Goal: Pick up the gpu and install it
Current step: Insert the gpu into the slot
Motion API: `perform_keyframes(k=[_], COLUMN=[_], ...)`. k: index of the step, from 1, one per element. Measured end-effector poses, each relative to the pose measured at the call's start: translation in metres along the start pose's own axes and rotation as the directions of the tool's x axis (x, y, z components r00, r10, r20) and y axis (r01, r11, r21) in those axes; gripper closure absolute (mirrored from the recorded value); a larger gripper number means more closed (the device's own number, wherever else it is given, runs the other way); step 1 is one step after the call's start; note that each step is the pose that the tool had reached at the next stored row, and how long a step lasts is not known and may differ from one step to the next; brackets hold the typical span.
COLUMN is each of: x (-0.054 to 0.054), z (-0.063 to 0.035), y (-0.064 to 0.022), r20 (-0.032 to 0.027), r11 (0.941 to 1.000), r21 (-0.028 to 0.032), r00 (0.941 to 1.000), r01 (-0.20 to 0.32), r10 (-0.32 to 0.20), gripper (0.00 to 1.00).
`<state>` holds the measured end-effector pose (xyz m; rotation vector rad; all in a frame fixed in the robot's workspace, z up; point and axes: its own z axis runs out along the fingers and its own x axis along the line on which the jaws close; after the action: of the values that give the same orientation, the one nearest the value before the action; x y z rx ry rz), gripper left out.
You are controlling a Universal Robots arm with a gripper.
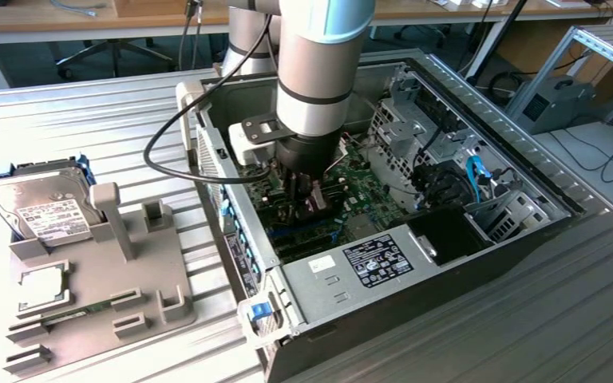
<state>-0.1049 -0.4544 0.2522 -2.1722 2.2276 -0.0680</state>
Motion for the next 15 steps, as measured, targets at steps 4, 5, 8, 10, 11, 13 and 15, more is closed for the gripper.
perform_keyframes(k=[4, 5, 8, 10, 11, 13, 15], x=[-0.001, -0.001, -0.002, -0.003, -0.004, -0.005, -0.006], z=[-0.0037, -0.0053, -0.0107, -0.0159, -0.0191, -0.0256, -0.0317], y=[-0.0002, -0.0003, -0.0005, -0.0007, -0.0009, -0.0012, -0.0015], r20=[-0.0015, -0.0016, -0.0017, -0.0015, -0.0017, -0.0016, -0.0017], r11=[1.0000, 1.0000, 1.0000, 1.0000, 1.0000, 1.0000, 1.0000], r21=[0.0001, 0.0000, 0.0001, 0.0001, 0.0000, 0.0001, 0.0000], r00=[1.0000, 1.0000, 1.0000, 1.0000, 1.0000, 1.0000, 1.0000], r01=[0.000, 0.000, 0.000, 0.000, 0.000, 0.000, 0.000], r10=[0.000, 0.000, 0.000, 0.000, 0.000, 0.000, 0.000], gripper=[0.65, 0.65, 0.65, 0.65, 0.65, 0.65, 0.65])
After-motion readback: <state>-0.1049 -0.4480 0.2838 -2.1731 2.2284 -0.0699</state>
